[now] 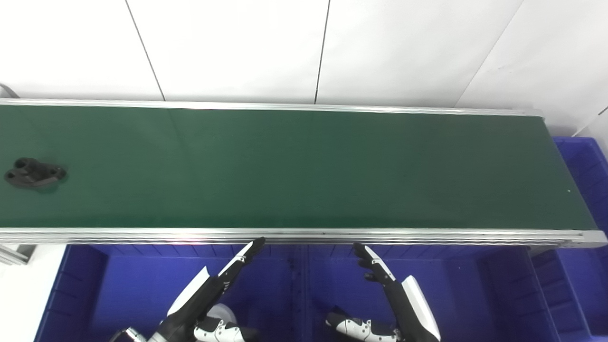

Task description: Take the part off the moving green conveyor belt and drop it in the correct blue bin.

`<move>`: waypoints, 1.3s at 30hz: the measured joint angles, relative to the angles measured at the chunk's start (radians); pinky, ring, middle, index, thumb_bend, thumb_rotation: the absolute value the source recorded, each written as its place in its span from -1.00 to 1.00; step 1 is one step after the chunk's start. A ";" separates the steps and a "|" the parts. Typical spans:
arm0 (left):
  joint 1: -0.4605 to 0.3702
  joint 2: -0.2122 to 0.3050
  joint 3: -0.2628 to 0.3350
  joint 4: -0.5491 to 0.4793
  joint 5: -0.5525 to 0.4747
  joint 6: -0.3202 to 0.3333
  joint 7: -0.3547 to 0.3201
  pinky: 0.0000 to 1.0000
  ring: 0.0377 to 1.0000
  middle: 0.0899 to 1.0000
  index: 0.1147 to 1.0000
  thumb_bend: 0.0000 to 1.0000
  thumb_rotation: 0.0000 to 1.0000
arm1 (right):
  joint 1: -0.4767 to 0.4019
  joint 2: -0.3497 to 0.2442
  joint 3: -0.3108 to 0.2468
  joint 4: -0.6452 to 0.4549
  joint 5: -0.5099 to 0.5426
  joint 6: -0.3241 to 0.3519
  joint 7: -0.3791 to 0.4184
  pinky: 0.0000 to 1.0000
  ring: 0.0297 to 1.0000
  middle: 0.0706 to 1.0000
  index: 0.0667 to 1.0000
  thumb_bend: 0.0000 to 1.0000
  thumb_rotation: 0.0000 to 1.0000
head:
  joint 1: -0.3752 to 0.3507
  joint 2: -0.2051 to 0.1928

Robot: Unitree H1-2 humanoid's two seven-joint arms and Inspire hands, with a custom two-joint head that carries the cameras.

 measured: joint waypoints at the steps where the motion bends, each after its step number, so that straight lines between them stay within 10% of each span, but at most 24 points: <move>1: 0.000 0.000 0.000 0.000 0.000 0.000 0.000 1.00 1.00 1.00 1.00 0.38 0.20 | 0.000 0.000 0.000 0.000 0.000 0.000 0.000 0.61 0.74 0.79 0.83 0.51 -0.38 | 0.000 0.000; 39: 0.002 -0.007 0.003 -0.001 0.000 0.001 -0.003 1.00 1.00 1.00 1.00 0.38 0.18 | 0.000 -0.006 0.001 0.000 0.002 0.000 0.000 0.62 0.75 0.79 0.83 0.52 -0.37 | 0.015 -0.009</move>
